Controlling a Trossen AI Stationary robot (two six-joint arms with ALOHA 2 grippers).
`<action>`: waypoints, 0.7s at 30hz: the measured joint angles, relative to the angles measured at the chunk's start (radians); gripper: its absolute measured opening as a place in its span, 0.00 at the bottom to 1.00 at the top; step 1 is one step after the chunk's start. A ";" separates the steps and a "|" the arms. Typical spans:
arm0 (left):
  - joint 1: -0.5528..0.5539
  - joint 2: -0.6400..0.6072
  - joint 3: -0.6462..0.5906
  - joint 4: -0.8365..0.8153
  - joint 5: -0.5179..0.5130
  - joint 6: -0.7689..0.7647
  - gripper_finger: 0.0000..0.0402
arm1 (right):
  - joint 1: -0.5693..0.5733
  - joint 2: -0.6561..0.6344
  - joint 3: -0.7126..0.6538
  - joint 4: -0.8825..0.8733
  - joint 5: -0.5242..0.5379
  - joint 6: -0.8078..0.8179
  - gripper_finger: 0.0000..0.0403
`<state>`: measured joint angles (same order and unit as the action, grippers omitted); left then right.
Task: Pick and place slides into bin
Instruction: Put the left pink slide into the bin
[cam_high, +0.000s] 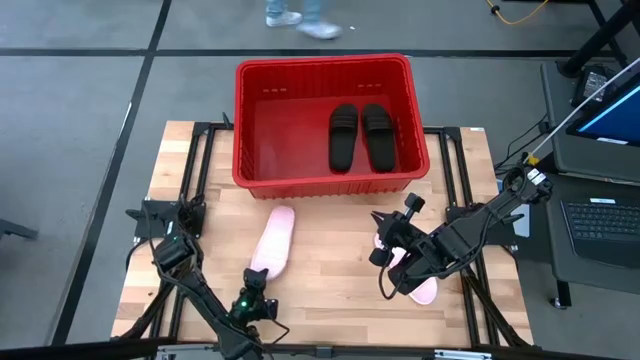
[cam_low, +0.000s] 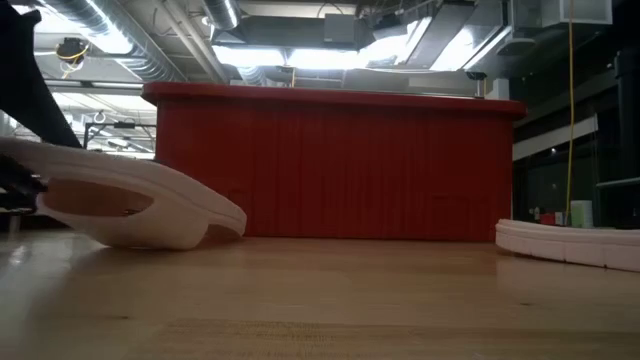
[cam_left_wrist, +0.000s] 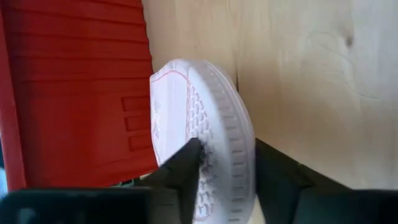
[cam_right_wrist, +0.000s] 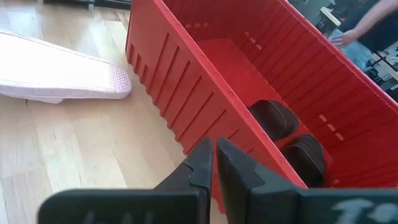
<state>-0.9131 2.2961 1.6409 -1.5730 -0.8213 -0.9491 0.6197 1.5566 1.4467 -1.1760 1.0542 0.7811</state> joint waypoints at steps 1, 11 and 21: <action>0.003 -0.001 0.000 -0.001 0.000 0.001 0.26 | 0.000 0.000 0.000 0.002 0.000 0.000 0.06; 0.016 -0.048 0.039 -0.002 0.032 -0.057 0.09 | 0.000 0.000 0.000 0.009 0.000 0.000 0.06; 0.037 -0.125 0.218 0.003 0.020 0.040 0.09 | 0.000 0.000 0.000 0.009 0.000 -0.043 0.06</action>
<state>-0.8757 2.1712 1.8594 -1.5697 -0.8014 -0.9090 0.6196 1.5566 1.4467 -1.1666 1.0543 0.7382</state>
